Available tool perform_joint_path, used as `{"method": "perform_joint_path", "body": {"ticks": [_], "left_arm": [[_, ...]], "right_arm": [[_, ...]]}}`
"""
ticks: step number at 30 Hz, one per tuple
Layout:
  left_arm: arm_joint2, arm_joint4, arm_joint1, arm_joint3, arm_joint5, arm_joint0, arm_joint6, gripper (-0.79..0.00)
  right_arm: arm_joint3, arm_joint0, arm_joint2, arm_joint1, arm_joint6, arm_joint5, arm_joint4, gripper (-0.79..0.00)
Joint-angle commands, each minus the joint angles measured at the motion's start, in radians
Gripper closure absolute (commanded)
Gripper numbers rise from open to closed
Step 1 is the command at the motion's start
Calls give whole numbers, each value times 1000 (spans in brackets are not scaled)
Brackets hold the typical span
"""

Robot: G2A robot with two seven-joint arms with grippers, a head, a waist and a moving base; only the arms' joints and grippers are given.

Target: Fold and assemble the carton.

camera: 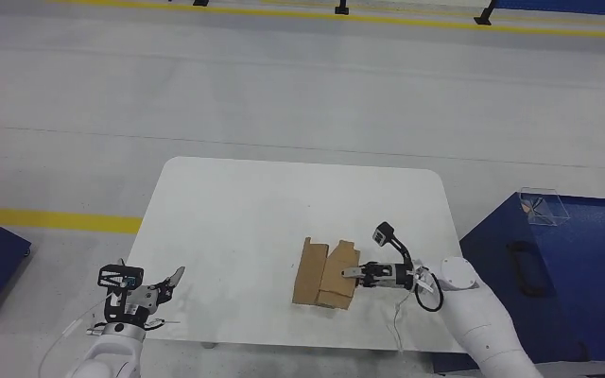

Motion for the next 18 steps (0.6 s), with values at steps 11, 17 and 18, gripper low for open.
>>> {"method": "perform_joint_path", "body": {"ticks": [11, 17, 18], "left_arm": [[0, 0, 0, 0, 0, 0, 0, -785], [0, 0, 0, 0, 0, 0, 0, -785], [0, 0, 0, 0, 0, 0, 0, -785]], "right_arm": [[-812, -103, 257, 68, -71, 22, -52, 0], [-986, -142, 332, 78, -128, 12, -42, 0], [-1002, -147, 346, 81, -121, 9, -42, 0]]}}
